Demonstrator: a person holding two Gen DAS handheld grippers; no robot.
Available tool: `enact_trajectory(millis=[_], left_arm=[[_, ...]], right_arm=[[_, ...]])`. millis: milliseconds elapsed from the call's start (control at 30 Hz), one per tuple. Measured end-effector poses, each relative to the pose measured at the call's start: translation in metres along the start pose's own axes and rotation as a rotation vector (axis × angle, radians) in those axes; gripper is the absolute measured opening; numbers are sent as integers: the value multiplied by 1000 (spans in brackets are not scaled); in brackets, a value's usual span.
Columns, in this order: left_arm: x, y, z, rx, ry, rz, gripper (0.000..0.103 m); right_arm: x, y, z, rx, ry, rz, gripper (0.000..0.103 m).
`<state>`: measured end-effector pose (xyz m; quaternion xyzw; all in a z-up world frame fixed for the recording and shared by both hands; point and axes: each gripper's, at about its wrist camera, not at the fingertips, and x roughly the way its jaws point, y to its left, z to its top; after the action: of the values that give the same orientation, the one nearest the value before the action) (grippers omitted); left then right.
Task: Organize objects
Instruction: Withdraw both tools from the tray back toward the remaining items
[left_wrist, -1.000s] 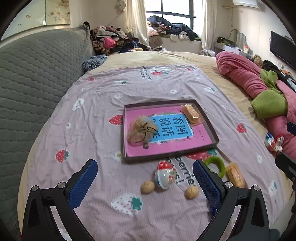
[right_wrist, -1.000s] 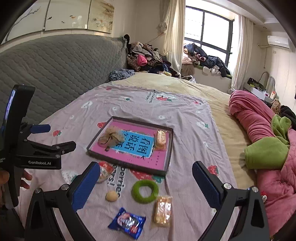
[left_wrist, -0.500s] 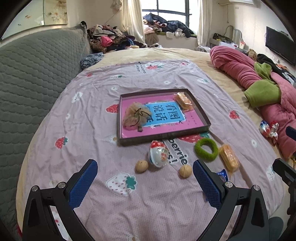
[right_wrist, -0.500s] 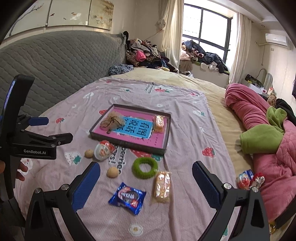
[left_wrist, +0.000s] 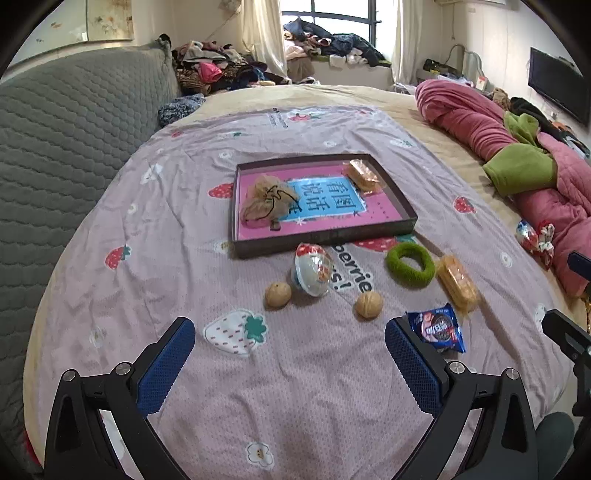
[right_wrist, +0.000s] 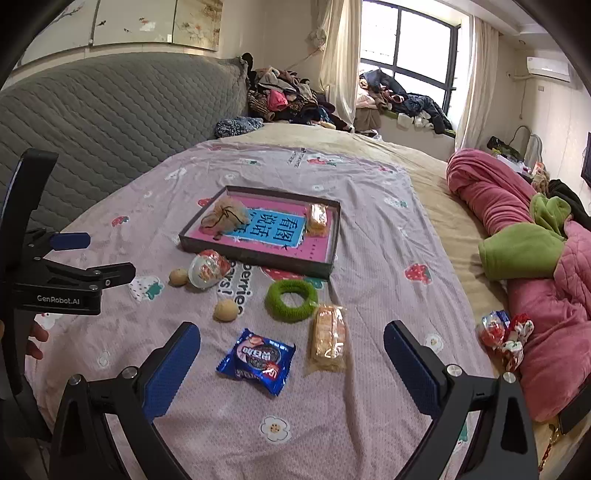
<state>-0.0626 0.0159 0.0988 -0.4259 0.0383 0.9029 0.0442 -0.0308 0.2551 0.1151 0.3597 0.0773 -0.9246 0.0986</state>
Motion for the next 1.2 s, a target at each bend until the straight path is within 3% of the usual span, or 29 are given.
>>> enact_trajectory(millis=[667, 1200], left_arm=[[29, 7, -35, -5, 8, -18, 103], [69, 18, -47, 22, -45, -53, 103]], right_arm=[[23, 22, -37, 2, 17, -29, 101], [62, 30, -53, 56, 21, -72, 101]])
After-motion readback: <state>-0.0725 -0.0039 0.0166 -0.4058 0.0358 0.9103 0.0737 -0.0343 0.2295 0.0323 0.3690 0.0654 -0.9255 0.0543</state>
